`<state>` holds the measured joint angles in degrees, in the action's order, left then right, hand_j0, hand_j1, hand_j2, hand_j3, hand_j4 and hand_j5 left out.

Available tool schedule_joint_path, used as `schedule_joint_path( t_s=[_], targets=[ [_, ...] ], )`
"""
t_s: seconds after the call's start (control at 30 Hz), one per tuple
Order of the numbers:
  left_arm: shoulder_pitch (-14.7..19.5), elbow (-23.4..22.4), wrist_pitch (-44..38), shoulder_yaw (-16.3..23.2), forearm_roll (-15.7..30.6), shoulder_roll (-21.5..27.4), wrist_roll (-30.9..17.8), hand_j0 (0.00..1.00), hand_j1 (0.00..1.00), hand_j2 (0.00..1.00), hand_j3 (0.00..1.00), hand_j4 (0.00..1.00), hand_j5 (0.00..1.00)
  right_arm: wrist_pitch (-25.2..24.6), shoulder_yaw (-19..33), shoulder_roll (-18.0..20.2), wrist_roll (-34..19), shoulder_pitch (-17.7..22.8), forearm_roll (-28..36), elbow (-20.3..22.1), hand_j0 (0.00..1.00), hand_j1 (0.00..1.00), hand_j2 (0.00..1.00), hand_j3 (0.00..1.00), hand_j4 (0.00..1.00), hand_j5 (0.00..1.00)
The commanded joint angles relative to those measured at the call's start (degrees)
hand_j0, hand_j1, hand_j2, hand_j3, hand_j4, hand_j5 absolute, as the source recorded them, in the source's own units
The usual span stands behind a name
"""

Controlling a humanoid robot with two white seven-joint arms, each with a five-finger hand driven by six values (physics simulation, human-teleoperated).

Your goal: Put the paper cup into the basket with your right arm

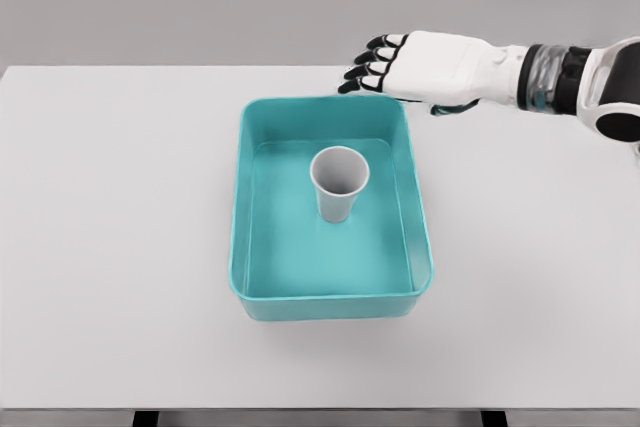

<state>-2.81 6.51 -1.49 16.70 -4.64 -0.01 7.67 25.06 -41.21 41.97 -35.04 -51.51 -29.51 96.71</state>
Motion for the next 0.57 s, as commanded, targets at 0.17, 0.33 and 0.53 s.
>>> schedule_joint_path(
  t_s=[0.17, 0.33, 0.53],
  targets=[
    [0.00, -0.01, 0.00, 0.00, -0.02, 0.01, -0.02, 1.00, 1.00, 1.00, 1.00, 1.00, 1.00, 9.49, 39.79, 5.49, 0.04, 26.81, 0.50, -2.76, 1.00, 1.00, 1.00, 1.00, 1.00, 1.00],
    [0.00, -0.01, 0.00, 0.00, -0.02, 0.01, -0.03, 1.00, 1.00, 1.00, 1.00, 1.00, 1.00, 9.57, 40.33, 5.58, 0.04, 27.51, 0.59, -2.06, 1.00, 1.00, 1.00, 1.00, 1.00, 1.00],
    [0.00, -0.01, 0.00, 0.00, -0.02, 0.01, -0.02, 1.00, 1.00, 1.00, 1.00, 1.00, 1.00, 9.66, 40.07, 5.75, 0.04, 27.51, 0.59, -1.88, 1.00, 1.00, 1.00, 1.00, 1.00, 1.00]
  ],
)
